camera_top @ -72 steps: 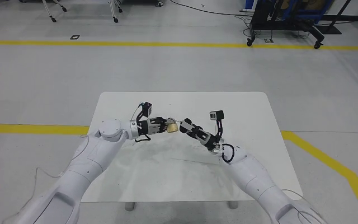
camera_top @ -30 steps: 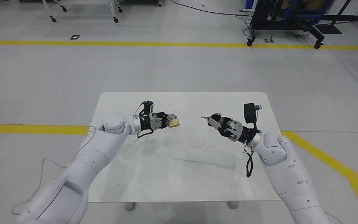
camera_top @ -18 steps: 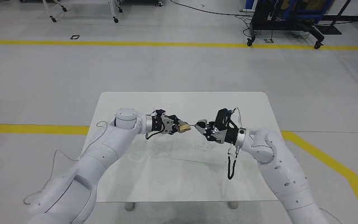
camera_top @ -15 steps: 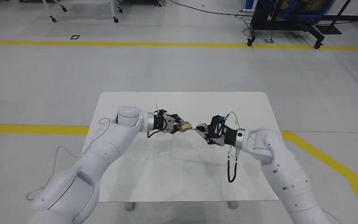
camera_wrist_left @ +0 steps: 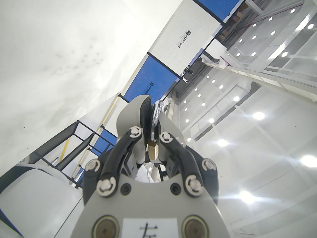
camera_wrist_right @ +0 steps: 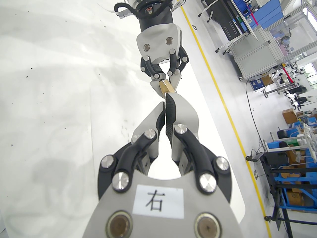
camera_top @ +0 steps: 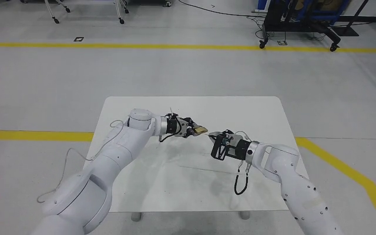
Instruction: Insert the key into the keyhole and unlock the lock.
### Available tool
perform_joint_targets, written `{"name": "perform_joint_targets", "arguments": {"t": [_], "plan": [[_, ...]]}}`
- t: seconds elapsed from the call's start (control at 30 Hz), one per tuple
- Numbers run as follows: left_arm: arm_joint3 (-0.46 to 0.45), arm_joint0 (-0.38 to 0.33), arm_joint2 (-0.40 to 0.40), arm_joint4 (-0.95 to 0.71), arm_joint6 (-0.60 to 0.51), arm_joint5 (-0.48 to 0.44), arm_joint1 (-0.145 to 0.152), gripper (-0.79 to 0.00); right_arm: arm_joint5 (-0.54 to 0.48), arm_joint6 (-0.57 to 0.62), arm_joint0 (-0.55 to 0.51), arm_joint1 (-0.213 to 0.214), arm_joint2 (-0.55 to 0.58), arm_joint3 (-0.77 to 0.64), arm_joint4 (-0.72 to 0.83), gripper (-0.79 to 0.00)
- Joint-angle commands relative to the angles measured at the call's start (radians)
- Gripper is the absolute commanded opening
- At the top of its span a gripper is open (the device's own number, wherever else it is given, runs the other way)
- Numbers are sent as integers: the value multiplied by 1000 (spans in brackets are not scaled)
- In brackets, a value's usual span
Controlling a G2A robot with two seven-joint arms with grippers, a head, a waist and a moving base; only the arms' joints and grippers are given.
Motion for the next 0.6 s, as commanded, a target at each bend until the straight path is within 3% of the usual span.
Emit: {"name": "perform_joint_targets", "arguments": {"t": [0.0, 0.2, 0.3, 0.47, 0.57], "plan": [[0, 0, 0, 0, 0, 0, 0, -785, 0, 0, 0, 0, 0, 0, 0, -785], [0, 0, 0, 0, 0, 0, 0, -785, 12, 3, 0, 0, 2, -5, -9, -785], [-47, 31, -8, 9, 19, -30, 3, -785, 63, 5, -28, 7, 18, -92, -105, -785], [-104, 69, -30, -7, -32, -19, 11, -785, 68, 15, -140, 34, 23, -334, -448, -785], [-119, 82, -43, -11, -71, -29, 15, -785, 48, 18, -174, 44, 3, -391, -573, -785]]}}
